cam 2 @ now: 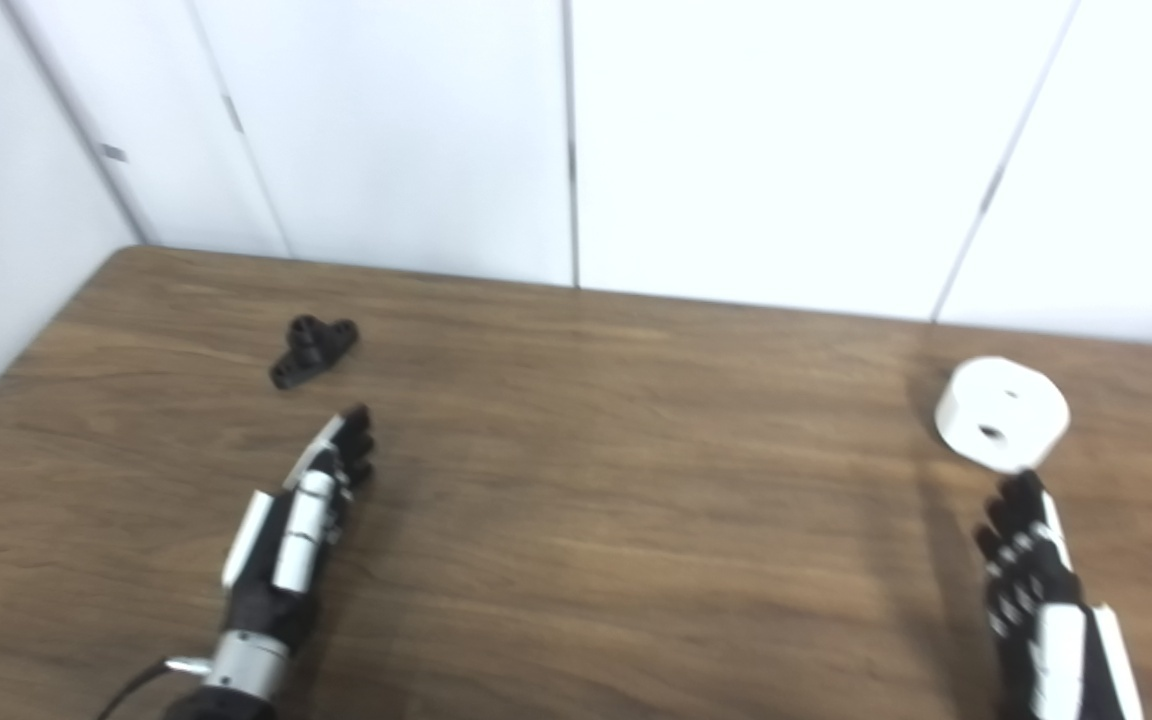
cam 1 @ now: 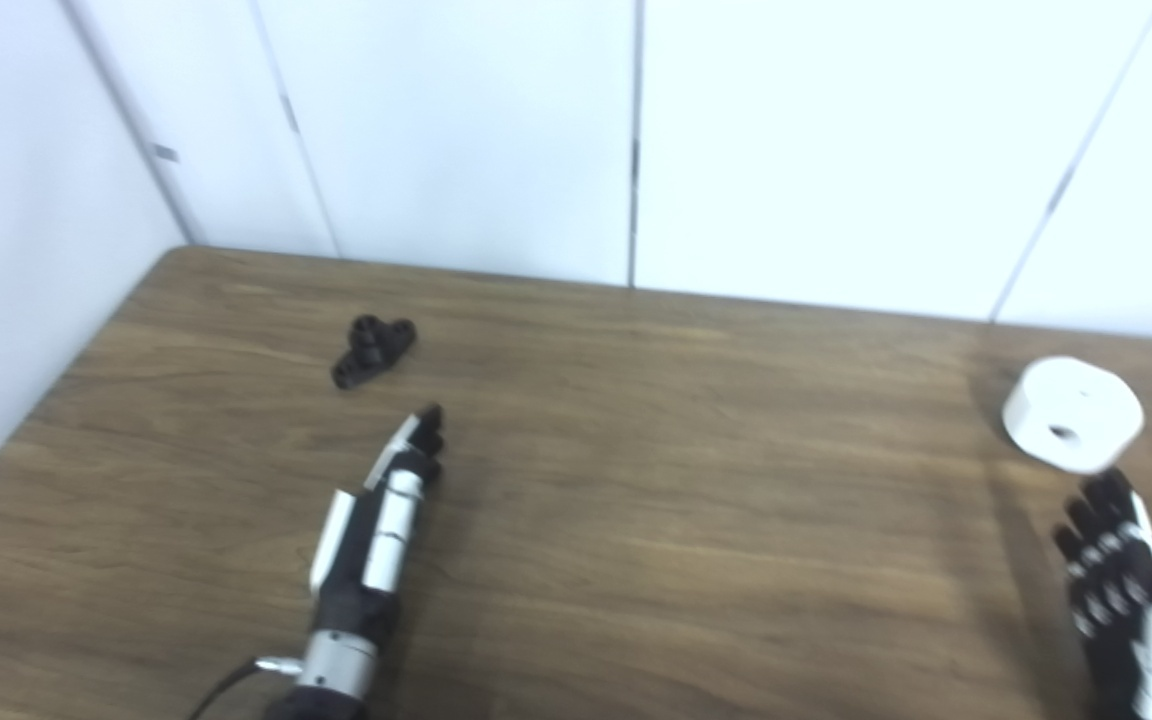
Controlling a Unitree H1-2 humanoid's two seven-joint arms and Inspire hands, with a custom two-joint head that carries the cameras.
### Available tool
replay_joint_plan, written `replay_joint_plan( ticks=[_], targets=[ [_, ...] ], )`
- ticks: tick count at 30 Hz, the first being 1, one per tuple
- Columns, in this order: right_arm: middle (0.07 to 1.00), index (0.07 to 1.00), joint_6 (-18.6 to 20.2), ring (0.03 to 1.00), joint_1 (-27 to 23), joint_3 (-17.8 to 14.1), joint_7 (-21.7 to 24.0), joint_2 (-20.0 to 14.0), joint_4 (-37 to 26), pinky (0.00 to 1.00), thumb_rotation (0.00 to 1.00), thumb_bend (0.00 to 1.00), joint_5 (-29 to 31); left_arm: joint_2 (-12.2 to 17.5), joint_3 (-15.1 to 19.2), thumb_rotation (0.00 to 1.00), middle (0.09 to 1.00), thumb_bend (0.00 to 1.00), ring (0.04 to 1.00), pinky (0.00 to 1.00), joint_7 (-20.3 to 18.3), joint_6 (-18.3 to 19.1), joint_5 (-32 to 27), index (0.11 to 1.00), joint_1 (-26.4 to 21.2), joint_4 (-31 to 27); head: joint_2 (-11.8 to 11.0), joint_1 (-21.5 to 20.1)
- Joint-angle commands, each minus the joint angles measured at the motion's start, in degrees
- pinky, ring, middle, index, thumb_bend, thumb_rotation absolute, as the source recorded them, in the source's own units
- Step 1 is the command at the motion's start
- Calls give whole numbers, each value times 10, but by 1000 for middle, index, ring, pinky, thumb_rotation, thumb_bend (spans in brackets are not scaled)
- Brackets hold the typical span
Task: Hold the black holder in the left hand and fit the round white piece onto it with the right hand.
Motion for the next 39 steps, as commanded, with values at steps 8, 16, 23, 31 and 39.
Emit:
replay_joint_plan(
  ticks=[8, 16, 23, 31, 39],
  targets=[
    [1000, 1000, -42, 1000, 2, -2, 18, -14, 65, 1000, 1000, 587, 25, -17, -20, 944, 957, 421, 960, 950, 25, -65, 31, 942, 10, 29, -24, 23],
    [1000, 1000, -47, 1000, -1, -3, 17, -15, 72, 1000, 1000, 573, 23, -10, -29, 904, 969, 492, 970, 973, 27, -58, 50, 954, 12, 28, -27, 12],
    [1000, 1000, -45, 1000, 1, -3, 18, -16, 71, 1000, 1000, 555, 23, -6, -26, 749, 973, 488, 969, 952, 41, -44, 100, 951, 15, 17, -31, 3],
    [1000, 1000, -35, 1000, 5, -6, 12, -14, 62, 1000, 1000, 564, 22, 2, -11, 448, 943, 520, 916, 874, 59, -2, 151, 948, 14, -50, -31, -5],
    [998, 1000, -40, 1000, 6, -3, 15, -13, 62, 1000, 1000, 567, 23, 27, 30, 270, 924, 618, 891, 809, 58, 52, 180, 909, -24, -105, -30, -9]
  ],
)
